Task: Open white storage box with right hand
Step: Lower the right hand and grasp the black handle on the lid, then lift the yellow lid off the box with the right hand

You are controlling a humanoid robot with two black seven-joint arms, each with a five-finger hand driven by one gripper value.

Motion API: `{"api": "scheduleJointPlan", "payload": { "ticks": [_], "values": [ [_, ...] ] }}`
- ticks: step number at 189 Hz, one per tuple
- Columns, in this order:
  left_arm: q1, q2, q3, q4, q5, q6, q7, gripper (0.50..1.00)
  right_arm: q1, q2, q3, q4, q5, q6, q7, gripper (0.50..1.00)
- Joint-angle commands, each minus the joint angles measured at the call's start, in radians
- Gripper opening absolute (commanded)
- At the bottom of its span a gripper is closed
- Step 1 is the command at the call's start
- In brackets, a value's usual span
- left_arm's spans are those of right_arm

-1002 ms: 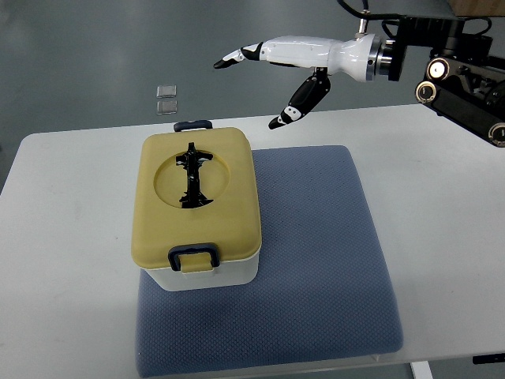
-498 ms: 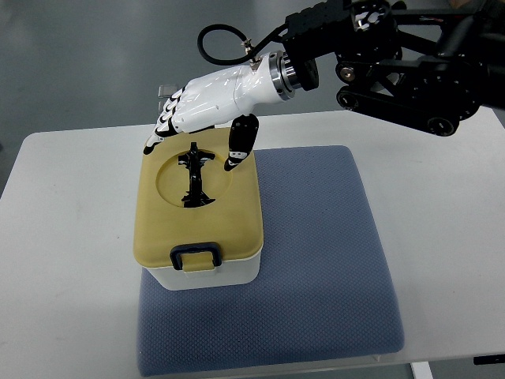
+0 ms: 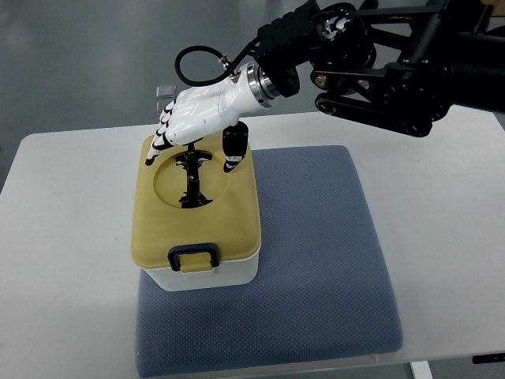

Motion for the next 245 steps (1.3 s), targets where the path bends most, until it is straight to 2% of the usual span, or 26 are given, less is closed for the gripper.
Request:
{"api": "scheduleJointPlan", "payload": {
  "ticks": [1,17,39,48,55,92,108,131,149,159,185,191,245],
  "values": [
    [0.000,0.000,0.000,0.000,0.000,0.000,0.000,1.000,-0.001,0.019,0.000,-0.004,-0.001,-0.013,0.000,0.930],
    [0.000,0.000,0.000,0.000,0.000,0.000,0.000,1.000,-0.002,0.037,0.000,-0.004,-0.004,-0.028,-0.002,0.919],
    [0.000,0.000,0.000,0.000,0.001,0.000,0.000,1.000,-0.004,0.040,0.000,-0.015,-0.018,-0.034,-0.006,0.866],
    [0.000,0.000,0.000,0.000,0.000,0.000,0.000,1.000,-0.005,0.040,0.000,-0.023,-0.020,-0.034,-0.008,0.862],
    [0.000,0.000,0.000,0.000,0.000,0.000,0.000,1.000,-0.007,0.040,0.000,-0.029,-0.021,-0.034,-0.008,0.832],
    [0.000,0.000,0.000,0.000,0.000,0.000,0.000,1.000,-0.016,0.049,-0.014,-0.050,-0.029,-0.036,-0.009,0.797],
    [0.000,0.000,0.000,0.000,0.000,0.000,0.000,1.000,-0.018,0.049,-0.028,-0.057,-0.032,-0.062,-0.009,0.787],
    [0.000,0.000,0.000,0.000,0.000,0.000,0.000,1.000,-0.033,0.045,-0.028,-0.058,-0.033,-0.077,-0.009,0.689],
    [0.000,0.000,0.000,0.000,0.000,0.000,0.000,1.000,-0.034,0.045,-0.028,-0.058,-0.033,-0.077,-0.009,0.637],
    [0.000,0.000,0.000,0.000,0.000,0.000,0.000,1.000,-0.034,0.043,-0.028,-0.058,-0.033,-0.077,-0.009,0.578],
    [0.000,0.000,0.000,0.000,0.000,0.000,0.000,1.000,-0.034,0.042,-0.026,-0.058,-0.033,-0.080,-0.008,0.533],
    [0.000,0.000,0.000,0.000,0.001,0.000,0.000,1.000,-0.034,0.040,-0.026,-0.058,-0.033,-0.080,-0.008,0.503],
    [0.000,0.000,0.000,0.000,0.000,0.000,0.000,1.000,-0.028,0.031,-0.008,-0.060,-0.024,-0.087,0.001,0.500]
  ]
}}
